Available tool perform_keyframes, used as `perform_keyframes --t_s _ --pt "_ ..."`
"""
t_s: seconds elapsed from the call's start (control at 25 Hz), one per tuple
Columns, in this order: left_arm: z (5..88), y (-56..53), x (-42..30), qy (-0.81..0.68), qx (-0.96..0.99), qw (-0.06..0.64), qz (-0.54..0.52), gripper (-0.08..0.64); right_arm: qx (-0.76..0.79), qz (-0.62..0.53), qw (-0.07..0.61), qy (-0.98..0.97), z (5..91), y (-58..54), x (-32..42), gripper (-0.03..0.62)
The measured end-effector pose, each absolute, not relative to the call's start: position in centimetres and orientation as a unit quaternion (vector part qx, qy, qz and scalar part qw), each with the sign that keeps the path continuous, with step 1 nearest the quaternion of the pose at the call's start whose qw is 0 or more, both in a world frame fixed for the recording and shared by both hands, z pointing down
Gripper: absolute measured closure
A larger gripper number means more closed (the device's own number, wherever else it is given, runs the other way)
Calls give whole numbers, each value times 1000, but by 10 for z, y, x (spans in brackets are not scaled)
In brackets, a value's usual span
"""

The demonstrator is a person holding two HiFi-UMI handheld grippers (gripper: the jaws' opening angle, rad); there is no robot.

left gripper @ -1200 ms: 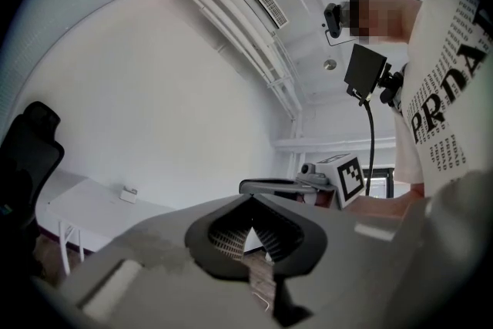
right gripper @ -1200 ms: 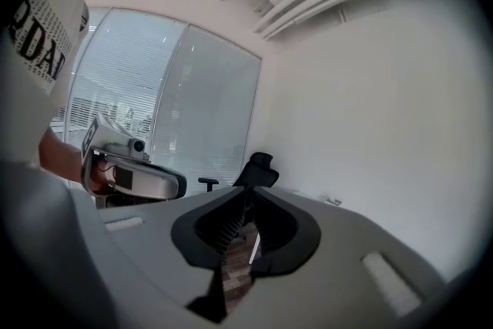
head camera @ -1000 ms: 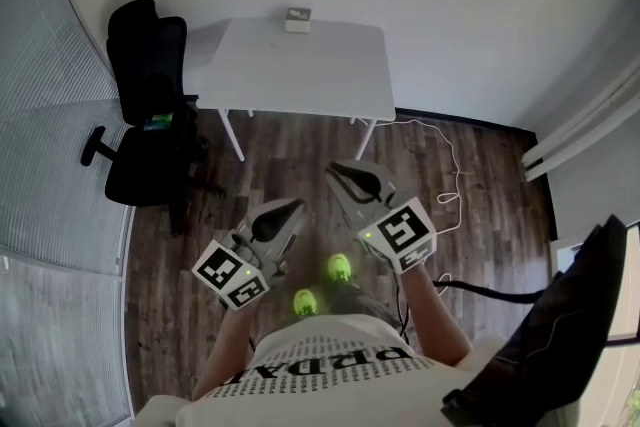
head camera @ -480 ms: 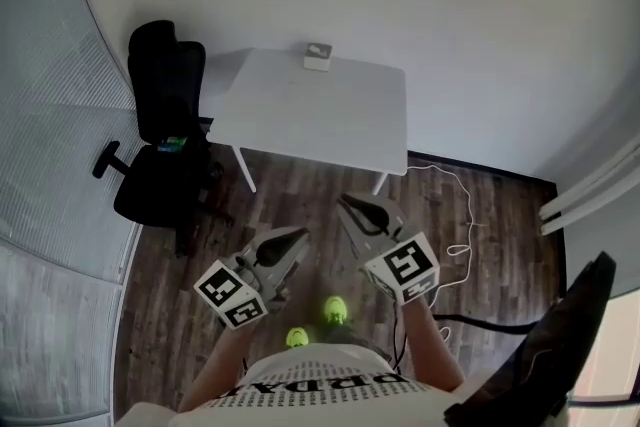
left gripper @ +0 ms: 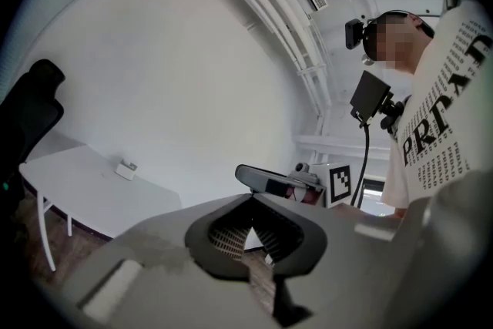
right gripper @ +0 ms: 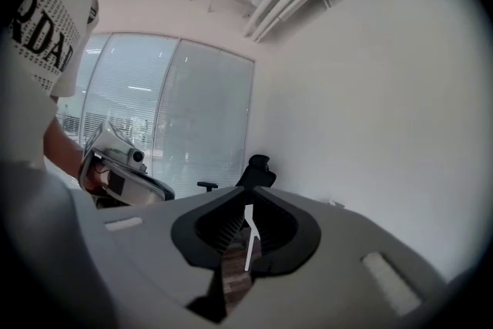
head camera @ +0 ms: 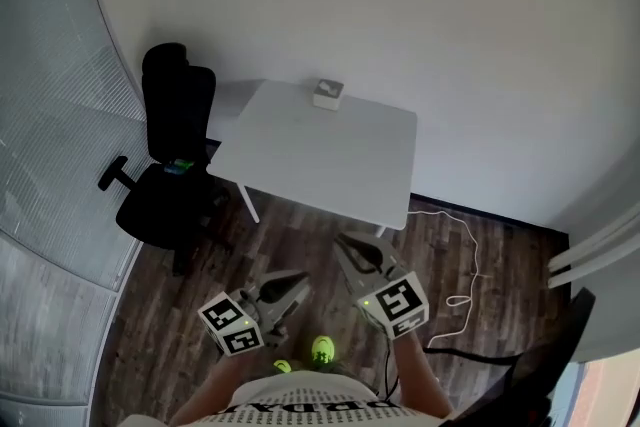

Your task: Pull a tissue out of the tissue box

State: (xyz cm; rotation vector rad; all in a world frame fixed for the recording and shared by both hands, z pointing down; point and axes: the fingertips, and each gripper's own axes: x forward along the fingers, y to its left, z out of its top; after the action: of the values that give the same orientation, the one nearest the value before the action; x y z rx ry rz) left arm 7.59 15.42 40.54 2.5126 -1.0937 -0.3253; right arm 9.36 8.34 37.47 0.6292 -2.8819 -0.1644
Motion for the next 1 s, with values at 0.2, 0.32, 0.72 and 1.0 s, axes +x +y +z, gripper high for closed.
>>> perform_keyframes --t_s 0.2,0.32,0.72,1.0 --pt "413 131 94 -405 888 185 -117 571 202 -31 89 -975 388 63 103 566" --pt "408 117 104 -408 890 169 -112 571 197 -32 90 -976 391 50 107 566" --pt "392 71 88 -442 876 149 -123 571 180 -34 84 -980 388 3 94 566" --pt "381 33 38 -443 874 133 -148 571 181 -47 95 -978 379 -17 60 566"
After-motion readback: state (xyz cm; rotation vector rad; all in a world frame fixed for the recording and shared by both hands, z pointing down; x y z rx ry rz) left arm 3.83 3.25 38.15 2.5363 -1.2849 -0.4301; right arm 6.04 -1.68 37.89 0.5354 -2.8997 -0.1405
